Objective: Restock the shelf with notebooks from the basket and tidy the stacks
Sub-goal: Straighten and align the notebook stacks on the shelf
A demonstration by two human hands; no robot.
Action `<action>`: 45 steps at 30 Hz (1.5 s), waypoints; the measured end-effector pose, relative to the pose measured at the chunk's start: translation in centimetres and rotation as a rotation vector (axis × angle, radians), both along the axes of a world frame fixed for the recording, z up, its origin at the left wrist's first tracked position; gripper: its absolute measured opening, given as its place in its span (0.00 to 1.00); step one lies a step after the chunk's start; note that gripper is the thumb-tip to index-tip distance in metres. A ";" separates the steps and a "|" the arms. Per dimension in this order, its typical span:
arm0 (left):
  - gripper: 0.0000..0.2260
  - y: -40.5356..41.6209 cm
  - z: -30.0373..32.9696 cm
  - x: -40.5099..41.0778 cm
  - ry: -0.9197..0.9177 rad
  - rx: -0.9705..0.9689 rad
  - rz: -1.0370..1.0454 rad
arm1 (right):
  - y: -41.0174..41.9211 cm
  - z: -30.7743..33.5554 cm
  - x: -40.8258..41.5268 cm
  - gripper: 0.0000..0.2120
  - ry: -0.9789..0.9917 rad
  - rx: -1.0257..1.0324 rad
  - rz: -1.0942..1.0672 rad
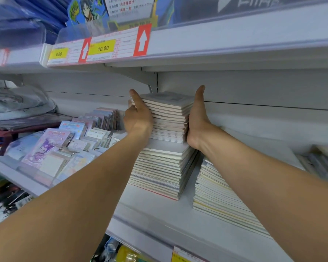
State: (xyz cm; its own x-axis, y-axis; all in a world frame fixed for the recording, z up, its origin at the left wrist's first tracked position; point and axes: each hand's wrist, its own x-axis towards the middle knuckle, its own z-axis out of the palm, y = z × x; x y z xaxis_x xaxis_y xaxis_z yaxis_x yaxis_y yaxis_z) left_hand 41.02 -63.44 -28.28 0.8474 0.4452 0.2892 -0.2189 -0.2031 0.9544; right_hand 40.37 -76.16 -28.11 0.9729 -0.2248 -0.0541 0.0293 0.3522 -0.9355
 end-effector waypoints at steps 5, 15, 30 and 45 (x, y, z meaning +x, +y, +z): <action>0.36 -0.2 -0.1 -0.1 -0.024 -0.063 0.035 | -0.4 -1.1 0.2 0.48 -0.036 -0.064 -0.045; 0.23 -1.1 -0.4 1.0 -0.396 0.206 0.132 | -0.1 -1.4 2.0 0.52 -0.176 -0.023 0.050; 0.26 -0.9 -0.5 0.8 -0.348 0.391 0.166 | 0.0 -1.4 1.9 0.45 -0.198 -0.151 -0.040; 0.35 -1.4 0.2 0.3 -0.020 -0.296 -0.068 | 0.1 0.0 -4.0 0.38 -0.079 0.015 0.050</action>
